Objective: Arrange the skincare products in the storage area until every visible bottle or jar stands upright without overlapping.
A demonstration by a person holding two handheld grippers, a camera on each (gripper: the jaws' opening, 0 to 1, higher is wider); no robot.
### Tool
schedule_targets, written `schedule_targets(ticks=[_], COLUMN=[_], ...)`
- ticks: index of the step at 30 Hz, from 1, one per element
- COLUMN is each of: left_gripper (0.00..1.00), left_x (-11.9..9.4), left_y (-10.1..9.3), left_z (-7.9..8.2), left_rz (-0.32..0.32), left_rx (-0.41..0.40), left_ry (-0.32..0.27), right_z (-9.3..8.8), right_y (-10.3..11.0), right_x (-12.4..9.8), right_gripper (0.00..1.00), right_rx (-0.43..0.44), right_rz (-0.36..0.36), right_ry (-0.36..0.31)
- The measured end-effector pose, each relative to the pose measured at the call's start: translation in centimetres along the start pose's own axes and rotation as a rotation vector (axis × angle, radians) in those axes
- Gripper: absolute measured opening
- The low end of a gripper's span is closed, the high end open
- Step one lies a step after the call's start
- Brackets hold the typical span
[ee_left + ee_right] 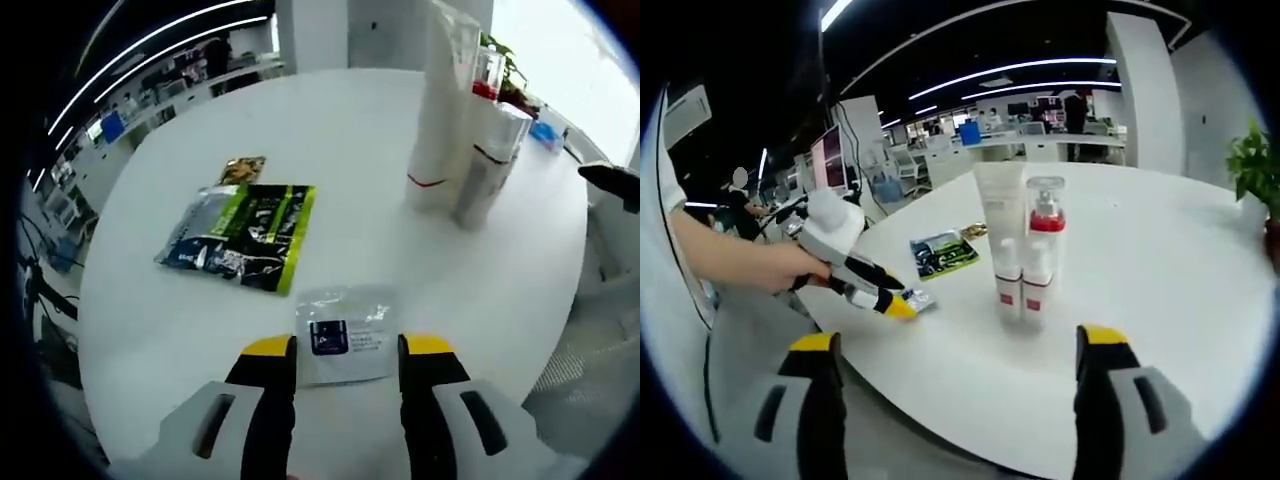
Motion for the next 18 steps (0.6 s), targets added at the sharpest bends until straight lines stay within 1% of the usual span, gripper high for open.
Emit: schedule_targets(ticks=[3, 5, 9, 12, 13, 14, 18], left_gripper=[0.38, 0.38, 0.38, 0.38, 0.38, 0.38, 0.38], left_x=[-0.4, -0.6, -0.8, -1.1, -1.2, -1.3, -1.5], left_y=[0.8, 1.2, 2.7, 3.5, 3.8, 3.9, 4.0], left_z=[-0.2, -0.3, -0.6, -1.1, -1.3, -1.4, -1.6], left_rz=[0.031, 0.053, 0.100, 0.136, 0.153, 0.158, 0.173], left_rx=[-0.060, -0.081, -0.132, -0.183, -0.215, -0.230, -0.230], left_ry=[0.012, 0.012, 0.016, 0.024, 0.024, 0.026, 0.036], right_z=[0.0, 0.0, 0.0, 0.0, 0.0, 0.0, 0.0], right_y=[0.0, 0.0, 0.0, 0.0, 0.0, 0.0, 0.0], right_x=[0.0, 0.0, 0.0, 0.0, 0.0, 0.0, 0.0], right_gripper=[0.97, 0.97, 0.96, 0.96, 0.96, 0.96, 0.96], right_rx=[0.001, 0.001, 0.000, 0.001, 0.001, 0.002, 0.004], right_rz=[0.000, 0.002, 0.003, 0.004, 0.003, 0.003, 0.003], right_ry=[0.002, 0.003, 0.005, 0.006, 0.006, 0.005, 0.005])
Point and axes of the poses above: the point that each gripper's makers call its tool centre point, and the gripper's own axes: x roughly forward along the fingers, y roughly to its left, z roughly out of its top, the point moved 10 cm from there along -x, roughly backward along the fingers, and after that the axes turned 1 degree about -y, right-handed, at the moved point
